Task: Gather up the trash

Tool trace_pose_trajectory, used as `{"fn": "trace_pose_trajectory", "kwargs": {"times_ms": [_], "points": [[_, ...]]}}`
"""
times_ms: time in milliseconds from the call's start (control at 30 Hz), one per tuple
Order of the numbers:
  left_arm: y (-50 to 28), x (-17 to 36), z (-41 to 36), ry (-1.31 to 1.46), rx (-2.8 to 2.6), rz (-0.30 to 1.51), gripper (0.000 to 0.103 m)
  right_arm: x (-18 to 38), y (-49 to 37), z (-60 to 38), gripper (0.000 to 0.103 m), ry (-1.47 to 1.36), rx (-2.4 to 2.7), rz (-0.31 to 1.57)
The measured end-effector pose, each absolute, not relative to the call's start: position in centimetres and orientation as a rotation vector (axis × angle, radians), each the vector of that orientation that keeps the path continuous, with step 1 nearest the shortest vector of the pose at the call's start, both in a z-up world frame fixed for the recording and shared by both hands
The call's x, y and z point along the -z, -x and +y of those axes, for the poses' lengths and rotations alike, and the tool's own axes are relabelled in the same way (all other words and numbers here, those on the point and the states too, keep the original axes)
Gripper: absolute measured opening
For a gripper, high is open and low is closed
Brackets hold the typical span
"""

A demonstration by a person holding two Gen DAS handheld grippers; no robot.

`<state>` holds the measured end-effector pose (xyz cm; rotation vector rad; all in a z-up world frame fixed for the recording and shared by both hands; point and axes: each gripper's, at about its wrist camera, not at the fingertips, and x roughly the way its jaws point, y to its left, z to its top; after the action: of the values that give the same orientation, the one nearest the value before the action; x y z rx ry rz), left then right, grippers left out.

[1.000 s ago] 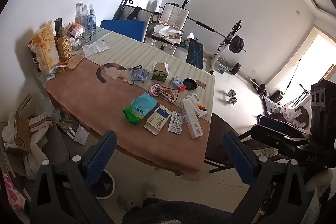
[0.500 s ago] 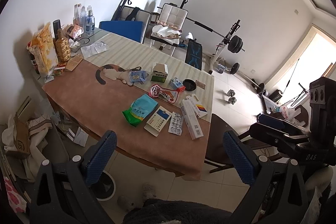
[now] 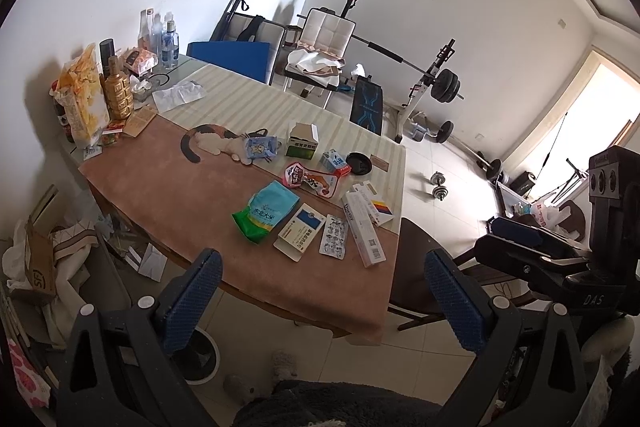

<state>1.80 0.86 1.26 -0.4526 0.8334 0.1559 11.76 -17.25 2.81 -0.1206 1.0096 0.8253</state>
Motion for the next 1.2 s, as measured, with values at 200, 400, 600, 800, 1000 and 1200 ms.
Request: {"fn": "trace_pose_trajectory", "kwargs": {"times_ms": [200,400,600,800,1000,1200], "points": [[-1.3,-1.1,0.8,0.456,-0.158,0.836,0.103,-3.0,-11.6,-17.1,0.103,0.119,-0.827,1.01],[-1.4,-1.2,0.8,0.457,-0.155,0.835,0.103,-4.2,-11.7,-16.1,0.103,0.119,-0.829,1.008],[-1.9,-1.6,0.9,0.458,-0.146,0.834,0.103,-3.9,-11.6,-16.5,0.103,0.121,-0.828,1.006],[-1.7,-2.1,0.8,0.452,-0.128,0.824,0.103,-4.1,-11.6,-16.3,0.103,0.121,-0.827,1.005],[-1.1,-1.4,0.7,0.447,-0.113,0.817,0.103,-4.6,-11.7,-16.2,0.103,0.119,-0.824,1.002],[-1.1,-1.2,0.8,0.447,-0.11,0.816,0.103,-4.5,-11.8,-16.3,0.103,0.118,-0.825,1.001]]}}
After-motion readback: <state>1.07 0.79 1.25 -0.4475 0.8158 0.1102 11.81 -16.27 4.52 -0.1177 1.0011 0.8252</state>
